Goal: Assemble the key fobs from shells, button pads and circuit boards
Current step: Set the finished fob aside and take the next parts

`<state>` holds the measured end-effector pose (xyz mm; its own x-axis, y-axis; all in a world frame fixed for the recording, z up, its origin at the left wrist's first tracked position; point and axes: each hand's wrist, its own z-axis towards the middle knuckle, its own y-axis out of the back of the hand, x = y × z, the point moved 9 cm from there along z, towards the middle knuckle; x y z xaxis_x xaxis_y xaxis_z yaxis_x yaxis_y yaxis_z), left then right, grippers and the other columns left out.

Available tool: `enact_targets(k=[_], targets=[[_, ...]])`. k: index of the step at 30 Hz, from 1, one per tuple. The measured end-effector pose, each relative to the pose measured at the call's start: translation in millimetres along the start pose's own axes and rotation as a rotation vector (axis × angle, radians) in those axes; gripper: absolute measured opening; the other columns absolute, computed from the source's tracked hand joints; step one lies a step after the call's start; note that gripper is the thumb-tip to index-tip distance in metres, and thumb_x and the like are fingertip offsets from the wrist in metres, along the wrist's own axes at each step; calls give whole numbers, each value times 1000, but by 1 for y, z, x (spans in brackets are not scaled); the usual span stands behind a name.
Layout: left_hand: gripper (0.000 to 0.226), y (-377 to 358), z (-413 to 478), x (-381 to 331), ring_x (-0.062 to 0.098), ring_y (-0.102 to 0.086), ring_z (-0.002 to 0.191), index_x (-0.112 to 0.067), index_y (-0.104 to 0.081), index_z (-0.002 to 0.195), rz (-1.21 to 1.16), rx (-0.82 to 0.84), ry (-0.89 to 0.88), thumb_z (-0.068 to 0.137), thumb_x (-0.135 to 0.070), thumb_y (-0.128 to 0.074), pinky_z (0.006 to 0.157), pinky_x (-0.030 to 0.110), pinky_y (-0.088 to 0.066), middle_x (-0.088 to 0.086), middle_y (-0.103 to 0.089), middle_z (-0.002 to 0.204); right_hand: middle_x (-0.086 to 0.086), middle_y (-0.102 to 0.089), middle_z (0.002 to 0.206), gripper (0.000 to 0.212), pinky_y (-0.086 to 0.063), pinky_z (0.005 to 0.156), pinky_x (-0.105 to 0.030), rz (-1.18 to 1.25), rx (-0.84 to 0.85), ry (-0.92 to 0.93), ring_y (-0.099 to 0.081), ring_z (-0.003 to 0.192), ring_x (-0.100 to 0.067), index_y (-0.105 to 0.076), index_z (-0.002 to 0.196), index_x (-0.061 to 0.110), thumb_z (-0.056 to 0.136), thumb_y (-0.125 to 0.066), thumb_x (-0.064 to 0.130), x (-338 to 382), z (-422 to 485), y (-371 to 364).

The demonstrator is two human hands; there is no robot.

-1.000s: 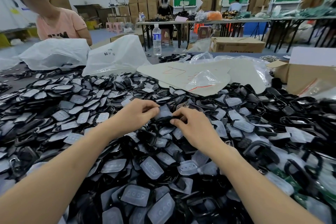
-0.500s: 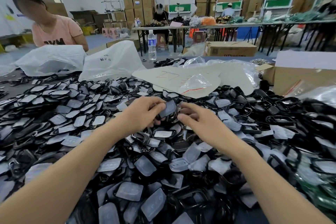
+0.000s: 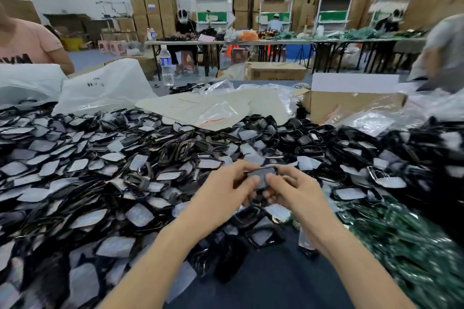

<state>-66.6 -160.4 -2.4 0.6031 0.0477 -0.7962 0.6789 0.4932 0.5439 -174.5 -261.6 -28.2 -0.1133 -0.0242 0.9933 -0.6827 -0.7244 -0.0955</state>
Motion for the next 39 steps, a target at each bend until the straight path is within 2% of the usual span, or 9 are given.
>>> enact_targets(k=[4, 7, 10, 14, 19, 24, 27, 35, 39], targets=[[22, -33, -2, -9, 6, -62, 57, -50, -56, 105, -44, 4, 26, 103, -28, -55, 54, 18, -47, -14, -68, 71, -13, -72, 80, 12, -56, 61, -21, 35, -44, -15, -69, 66, -18, -70, 106, 7, 100, -62, 13, -3, -13, 30], [23, -46, -3, -10, 5, -62, 62, -37, -63, 119, -150, -28, 60, 104, -22, -52, 59, 20, -50, -8, -67, 71, -17, -75, 84, 12, -56, 64, -22, 17, -79, 4, -69, 68, -18, -72, 104, 8, 99, -63, 15, -7, -14, 43], [32, -58, -7, -5, 8, -64, 71, -33, -62, 126, -260, -25, 89, 107, -16, -44, 66, 22, -52, -6, -68, 78, -10, -77, 80, 11, -57, 65, -22, -7, -127, 11, -70, 67, -16, -73, 102, 13, 99, -64, 18, -15, -12, 53], [32, -60, -11, 4, 12, -64, 73, -34, -63, 124, -386, -67, 125, 108, -18, -41, 66, 21, -50, -5, -71, 83, -4, -77, 79, 10, -55, 64, -18, -5, -150, 14, -72, 68, -14, -73, 103, 17, 98, -66, 22, -22, -9, 58], [24, -57, -9, 7, 10, -63, 67, -38, -63, 117, -314, -96, 89, 104, -21, -54, 66, 23, -54, -3, -70, 79, -1, -78, 79, 9, -55, 62, -17, -17, -135, 32, -73, 67, -14, -73, 101, 16, 97, -66, 21, -23, -8, 54], [21, -54, -10, 7, 12, -65, 67, -41, -63, 111, -295, -116, 76, 103, -23, -55, 68, 26, -55, -2, -70, 79, -3, -78, 81, 9, -56, 64, -17, 23, -115, 43, -73, 68, -14, -74, 101, 17, 96, -68, 22, -21, -9, 52], [20, -52, -10, 8, 11, -65, 65, -39, -65, 109, -321, -137, 90, 101, -22, -57, 66, 23, -54, -1, -71, 77, -3, -78, 83, 9, -56, 66, -18, 42, -88, 48, -72, 69, -14, -75, 101, 17, 95, -69, 19, -21, -10, 49], [30, -54, -12, 7, 9, -64, 70, -34, -66, 115, -367, -138, 104, 107, -18, -43, 66, 19, -50, -3, -71, 77, -2, -77, 79, 8, -57, 67, -19, 60, -90, 22, -72, 69, -14, -73, 102, 14, 96, -68, 15, -25, -8, 50], [28, -54, -13, 5, 9, -65, 71, -37, -65, 117, -351, -127, 96, 105, -20, -46, 67, 20, -51, -4, -71, 80, -2, -77, 78, 8, -56, 67, -18, 71, -88, 22, -72, 69, -13, -72, 103, 13, 96, -68, 16, -26, -8, 52]])
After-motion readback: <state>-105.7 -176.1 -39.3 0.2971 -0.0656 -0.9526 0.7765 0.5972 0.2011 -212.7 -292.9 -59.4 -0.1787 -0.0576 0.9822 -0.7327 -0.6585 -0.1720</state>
